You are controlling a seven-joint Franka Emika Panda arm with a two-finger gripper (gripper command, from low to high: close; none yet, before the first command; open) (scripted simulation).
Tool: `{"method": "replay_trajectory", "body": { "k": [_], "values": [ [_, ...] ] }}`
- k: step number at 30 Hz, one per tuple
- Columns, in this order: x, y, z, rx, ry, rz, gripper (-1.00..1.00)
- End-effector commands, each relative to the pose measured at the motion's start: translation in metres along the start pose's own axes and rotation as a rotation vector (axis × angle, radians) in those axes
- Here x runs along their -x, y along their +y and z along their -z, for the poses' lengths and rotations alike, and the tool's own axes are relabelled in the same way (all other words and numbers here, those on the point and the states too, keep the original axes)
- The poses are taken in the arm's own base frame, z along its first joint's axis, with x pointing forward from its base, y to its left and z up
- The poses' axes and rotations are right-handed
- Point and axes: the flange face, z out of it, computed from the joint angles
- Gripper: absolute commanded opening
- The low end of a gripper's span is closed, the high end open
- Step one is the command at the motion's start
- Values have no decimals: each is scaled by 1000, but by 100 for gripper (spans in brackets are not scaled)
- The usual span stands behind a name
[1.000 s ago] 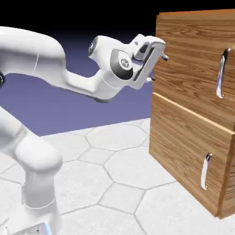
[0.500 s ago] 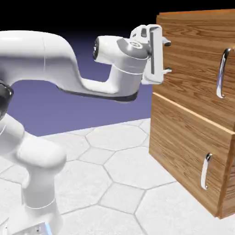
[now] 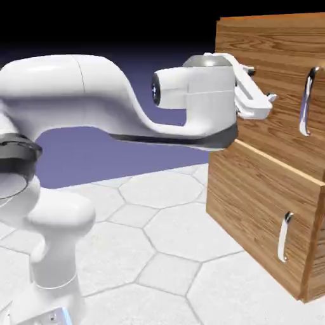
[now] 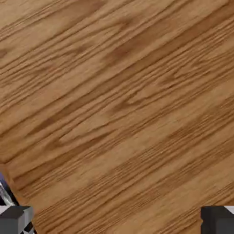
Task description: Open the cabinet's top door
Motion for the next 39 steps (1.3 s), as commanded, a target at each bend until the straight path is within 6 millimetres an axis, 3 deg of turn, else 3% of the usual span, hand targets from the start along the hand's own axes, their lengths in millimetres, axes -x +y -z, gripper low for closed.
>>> {"method": "replay_trajectory", "body": {
  "k": [1,8,10,16,17,18,39],
  "values": [
    [5,-5,-3,2,-4,47,0],
    [38,-48,-22,0,-29,379,0],
    [40,-50,-23,-1,-30,397,0],
    [41,-50,-73,-1,-30,397,0],
    [41,-50,-73,-1,-30,397,-100],
    [41,-50,-73,-1,-30,397,-100],
    [-2,-34,27,-124,-214,393,-100]
  ]
}}
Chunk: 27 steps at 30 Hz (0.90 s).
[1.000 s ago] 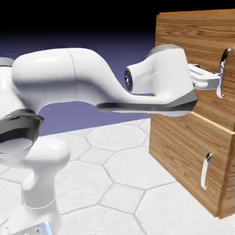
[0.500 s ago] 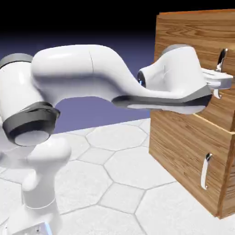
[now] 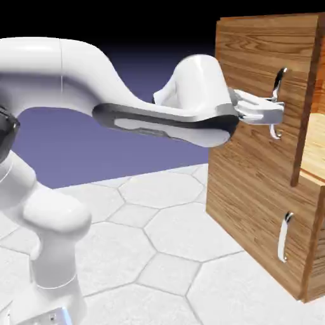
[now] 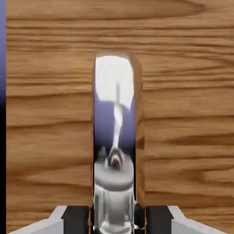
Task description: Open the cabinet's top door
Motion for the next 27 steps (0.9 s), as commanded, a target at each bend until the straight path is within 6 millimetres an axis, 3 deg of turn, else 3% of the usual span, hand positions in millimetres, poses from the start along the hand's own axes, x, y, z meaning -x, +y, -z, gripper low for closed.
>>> {"method": "replay_trajectory", "body": {
  "k": [1,18,27],
  "values": [
    [-2,1,6,-9,-7,0,-100],
    [-38,38,118,-184,-183,0,-100],
    [-60,60,162,-260,-258,0,-100]
  ]
}}
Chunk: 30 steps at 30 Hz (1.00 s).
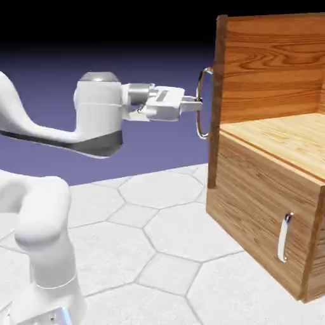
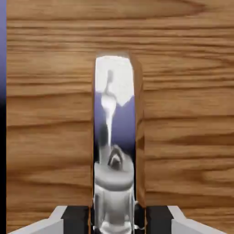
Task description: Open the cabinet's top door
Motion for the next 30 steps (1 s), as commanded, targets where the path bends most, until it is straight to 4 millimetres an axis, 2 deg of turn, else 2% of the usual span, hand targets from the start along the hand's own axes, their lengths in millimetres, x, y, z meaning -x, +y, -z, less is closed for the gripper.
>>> {"method": "replay_trajectory", "body": {
  "k": [1,8,17,24,30],
  "values": [
    [-1,1,5,-7,-6,-1,-100],
    [-11,11,44,-66,-64,-1,-100],
    [-35,35,111,-172,-170,-1,-100],
    [-62,62,166,-268,-266,-1,-100],
    [-96,97,219,-369,-367,-1,-100]
  ]
}}
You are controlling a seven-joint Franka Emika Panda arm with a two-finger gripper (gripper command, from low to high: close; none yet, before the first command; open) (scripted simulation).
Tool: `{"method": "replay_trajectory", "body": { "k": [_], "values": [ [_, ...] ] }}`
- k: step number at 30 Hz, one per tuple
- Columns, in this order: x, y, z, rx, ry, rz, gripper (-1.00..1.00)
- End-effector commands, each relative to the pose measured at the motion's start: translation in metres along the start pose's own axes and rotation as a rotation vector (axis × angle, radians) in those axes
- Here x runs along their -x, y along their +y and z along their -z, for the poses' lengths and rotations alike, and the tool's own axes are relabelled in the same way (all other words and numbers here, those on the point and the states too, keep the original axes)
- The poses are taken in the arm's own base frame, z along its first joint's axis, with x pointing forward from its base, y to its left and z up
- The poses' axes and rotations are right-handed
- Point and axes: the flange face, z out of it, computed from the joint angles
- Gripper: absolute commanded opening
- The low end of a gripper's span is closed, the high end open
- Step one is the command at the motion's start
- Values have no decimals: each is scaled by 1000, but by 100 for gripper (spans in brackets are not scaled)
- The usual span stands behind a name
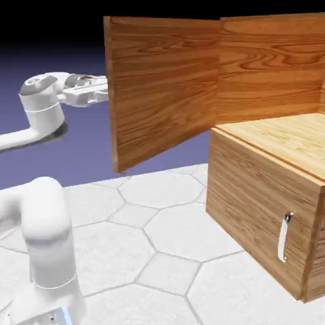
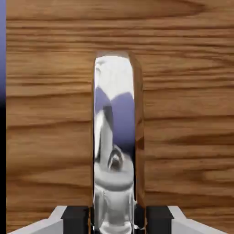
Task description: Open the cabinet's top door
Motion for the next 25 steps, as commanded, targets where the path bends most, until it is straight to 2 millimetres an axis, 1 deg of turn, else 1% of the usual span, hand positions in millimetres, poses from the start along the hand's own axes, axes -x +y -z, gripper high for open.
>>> {"method": "replay_trajectory", "body": {
  "k": [1,6,12,18,25],
  "values": [
    [-3,3,12,-17,-16,0,-100],
    [-17,17,63,-95,-94,0,-100],
    [-37,36,114,-177,-177,0,-100],
    [-57,57,157,-250,-250,1,-100],
    [-81,81,197,-325,-324,1,-100]
  ]
}}
